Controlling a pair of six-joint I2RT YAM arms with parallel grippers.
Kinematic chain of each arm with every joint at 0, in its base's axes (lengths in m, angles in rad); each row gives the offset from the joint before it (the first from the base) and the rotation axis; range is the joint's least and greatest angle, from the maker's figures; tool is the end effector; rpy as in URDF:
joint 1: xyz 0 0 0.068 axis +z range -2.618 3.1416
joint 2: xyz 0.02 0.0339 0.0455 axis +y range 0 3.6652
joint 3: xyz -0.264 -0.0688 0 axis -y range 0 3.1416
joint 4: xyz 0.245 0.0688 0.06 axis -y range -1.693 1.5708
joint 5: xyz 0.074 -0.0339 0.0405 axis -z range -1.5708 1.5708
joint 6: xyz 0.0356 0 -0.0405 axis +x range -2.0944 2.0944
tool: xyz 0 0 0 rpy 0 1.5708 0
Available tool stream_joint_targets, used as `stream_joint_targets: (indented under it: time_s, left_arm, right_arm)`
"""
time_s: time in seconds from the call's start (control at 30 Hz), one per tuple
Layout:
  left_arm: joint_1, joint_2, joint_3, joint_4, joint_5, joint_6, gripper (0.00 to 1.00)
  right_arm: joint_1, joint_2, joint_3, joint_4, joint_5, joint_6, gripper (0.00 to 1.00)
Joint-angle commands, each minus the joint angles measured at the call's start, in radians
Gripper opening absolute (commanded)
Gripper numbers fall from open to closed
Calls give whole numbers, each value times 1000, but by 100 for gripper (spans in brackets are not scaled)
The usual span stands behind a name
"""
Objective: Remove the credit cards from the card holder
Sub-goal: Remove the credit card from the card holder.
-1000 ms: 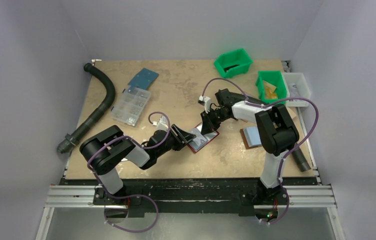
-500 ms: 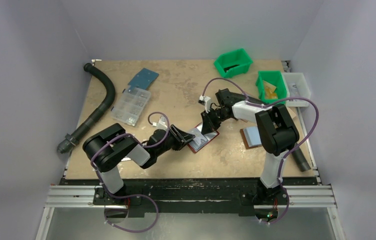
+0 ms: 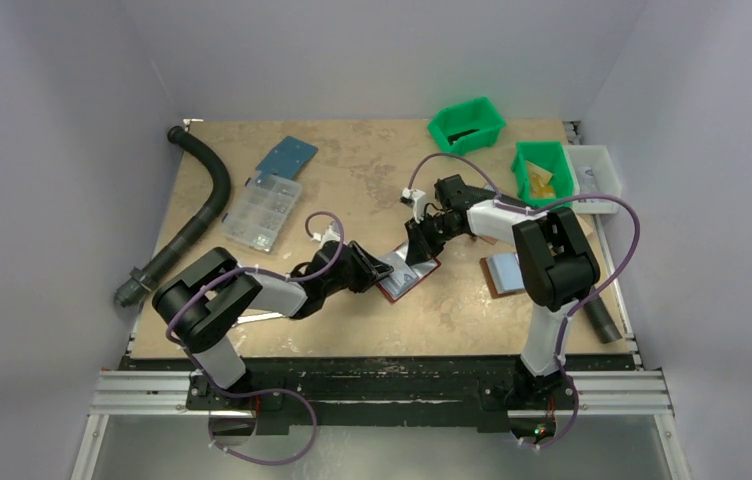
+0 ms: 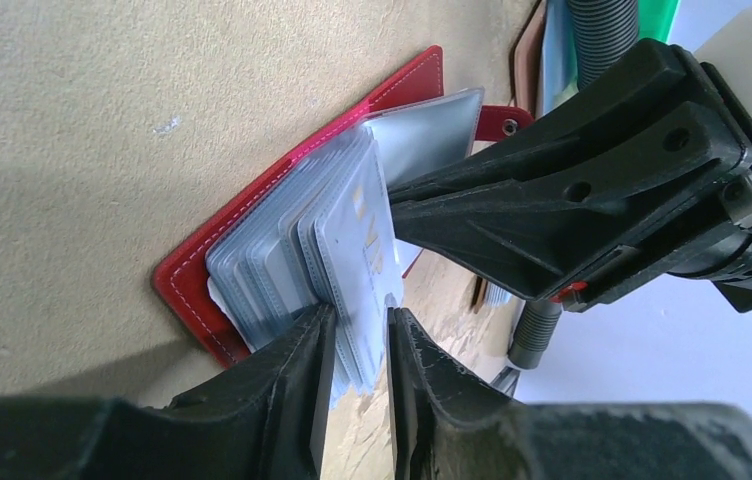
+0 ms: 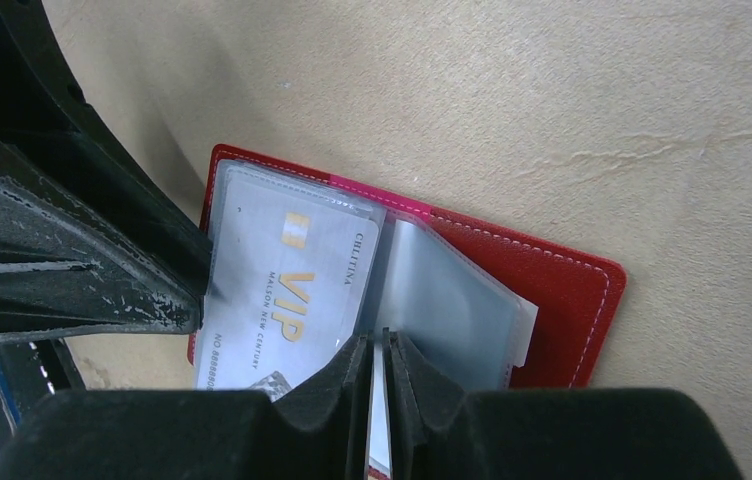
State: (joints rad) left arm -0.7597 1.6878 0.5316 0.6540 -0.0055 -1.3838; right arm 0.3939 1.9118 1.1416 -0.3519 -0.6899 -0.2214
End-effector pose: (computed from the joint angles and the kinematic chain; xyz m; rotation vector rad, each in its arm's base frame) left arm 0.2180 -0.2068 0.1229 -0.7246 2.2337 -1.2170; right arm 0.3329 0.1629 0.1434 -0.9876 2.4063 0.9790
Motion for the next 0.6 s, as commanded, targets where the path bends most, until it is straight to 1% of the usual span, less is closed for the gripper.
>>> stream_joint_targets:
  time_s: [0.0,0.1,0.3,0.57]
  left_arm:
    - [3,-9,77,-108,-58,46,28]
    - [2,-20,103,-148,-66,59,25]
    - [2,-49,145,-209,-72,88,23]
    - [3,-74,139,-191,-51,99,23]
  right_arm:
    - [25,32,6,-33,-5,-4,19]
    - [25,32,6,-32,-4,-5,19]
    - [25,33,7,-35,-5,-6,19]
    - [25,35,9,-37,-8,-8,19]
